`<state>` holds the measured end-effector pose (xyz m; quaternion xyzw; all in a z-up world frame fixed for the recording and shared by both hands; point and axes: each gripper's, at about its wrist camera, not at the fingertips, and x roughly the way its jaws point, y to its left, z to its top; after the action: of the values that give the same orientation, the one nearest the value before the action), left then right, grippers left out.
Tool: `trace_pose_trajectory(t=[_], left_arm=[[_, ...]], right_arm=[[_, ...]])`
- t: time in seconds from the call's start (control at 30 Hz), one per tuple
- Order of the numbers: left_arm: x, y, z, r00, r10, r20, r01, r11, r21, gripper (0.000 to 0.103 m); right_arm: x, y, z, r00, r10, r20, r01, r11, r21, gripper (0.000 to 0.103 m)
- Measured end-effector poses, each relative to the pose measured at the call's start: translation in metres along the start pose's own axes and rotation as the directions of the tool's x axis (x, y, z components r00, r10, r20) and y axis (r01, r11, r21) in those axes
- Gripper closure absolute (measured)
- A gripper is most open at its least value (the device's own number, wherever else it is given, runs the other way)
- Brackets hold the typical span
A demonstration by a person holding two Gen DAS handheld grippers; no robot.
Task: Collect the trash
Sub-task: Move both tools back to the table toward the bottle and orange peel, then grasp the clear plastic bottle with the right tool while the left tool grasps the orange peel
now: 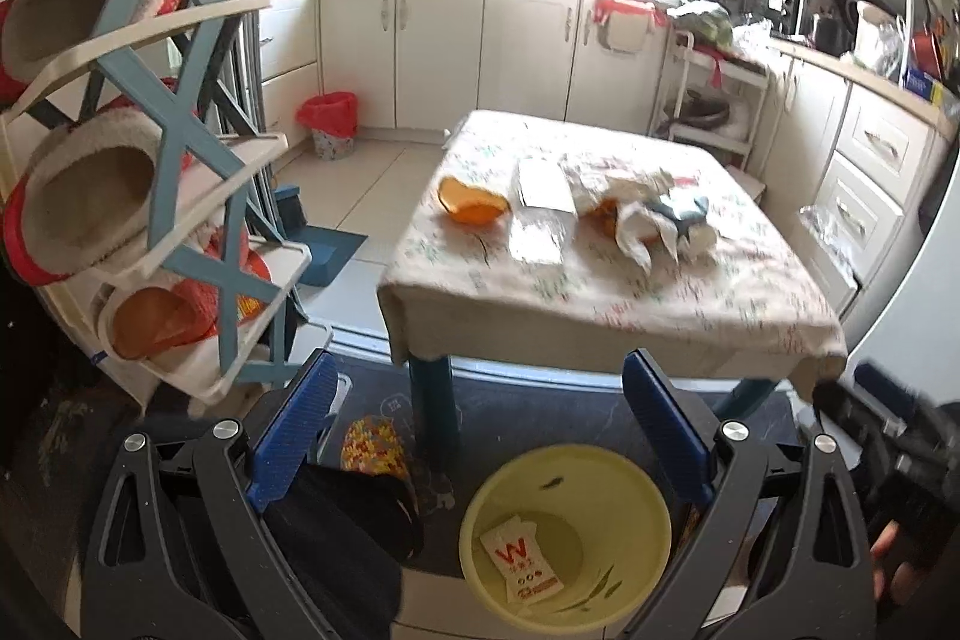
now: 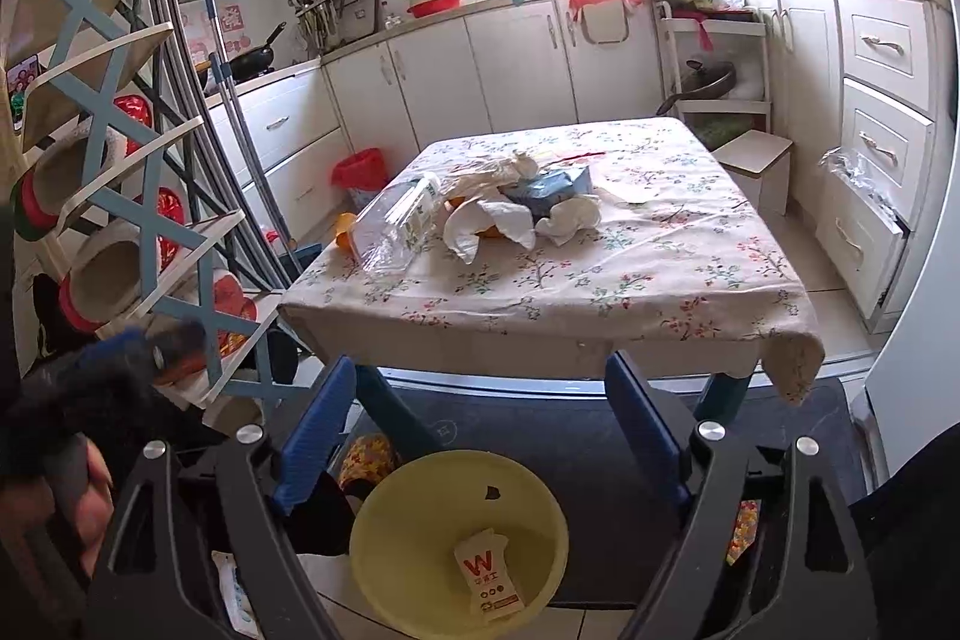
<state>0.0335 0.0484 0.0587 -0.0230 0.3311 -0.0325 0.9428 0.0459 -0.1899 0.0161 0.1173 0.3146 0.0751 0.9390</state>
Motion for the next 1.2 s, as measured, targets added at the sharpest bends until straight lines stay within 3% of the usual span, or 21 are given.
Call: trace_pose_trajectory(t=[0.17,0.3,0.43,0.53,0.63,0.8,0.97,1.0,1.03,1.1,1.2], left_arm=[[0.002,0.015,0.032,0.998,0.023,0.059,-0.026,0.999,0.044,0.011],[0.011,0.028,0.057,0.991,0.099,0.093,-0.106,0.991,0.078,0.011],[0.022,0.053,0.072,0.98,0.166,0.107,-0.167,0.986,0.004,0.011],[0.032,0.066,0.073,0.984,0.162,0.079,-0.158,0.986,-0.049,0.011],[0.037,0.064,0.075,0.986,0.147,0.08,-0.146,0.989,-0.021,0.011],[0.062,0.052,0.08,0.993,0.111,0.033,-0.113,0.991,0.068,0.011],[0.103,0.036,0.087,0.996,0.065,-0.067,-0.051,0.98,0.192,0.013],[0.112,0.034,0.088,0.995,0.057,-0.087,-0.038,0.977,0.208,0.013],[0.119,0.033,0.089,0.993,0.049,-0.109,-0.024,0.975,0.219,0.014],[0.142,0.03,0.092,0.986,0.032,-0.162,0.009,0.969,0.248,0.019],[0.176,0.021,0.094,0.975,0.038,-0.219,0.038,0.942,0.332,0.028]], right_arm=[[0.016,0.011,0.008,0.998,0.058,-0.039,-0.057,0.998,0.023,0.021],[0.041,0.028,0.024,0.989,0.131,-0.074,-0.127,0.991,0.051,0.02],[0.081,0.055,0.049,0.978,0.182,-0.104,-0.175,0.982,0.071,0.018],[0.117,0.069,0.066,0.972,0.186,-0.145,-0.173,0.98,0.097,0.017],[0.155,0.078,0.078,0.967,0.17,-0.191,-0.145,0.98,0.137,0.017],[0.212,0.083,0.094,0.961,0.112,-0.252,-0.07,0.983,0.17,0.017],[0.248,0.076,0.099,0.946,0.062,-0.318,-0.013,0.988,0.155,0.018],[0.251,0.075,0.1,0.943,0.059,-0.327,-0.012,0.99,0.144,0.025],[0.255,0.072,0.101,0.936,0.068,-0.344,-0.023,0.991,0.133,0.038],[0.258,0.066,0.103,0.928,0.061,-0.367,-0.024,0.994,0.104,0.045],[0.252,0.053,0.106,0.92,0.062,-0.388,-0.053,0.998,0.034,0.046]])
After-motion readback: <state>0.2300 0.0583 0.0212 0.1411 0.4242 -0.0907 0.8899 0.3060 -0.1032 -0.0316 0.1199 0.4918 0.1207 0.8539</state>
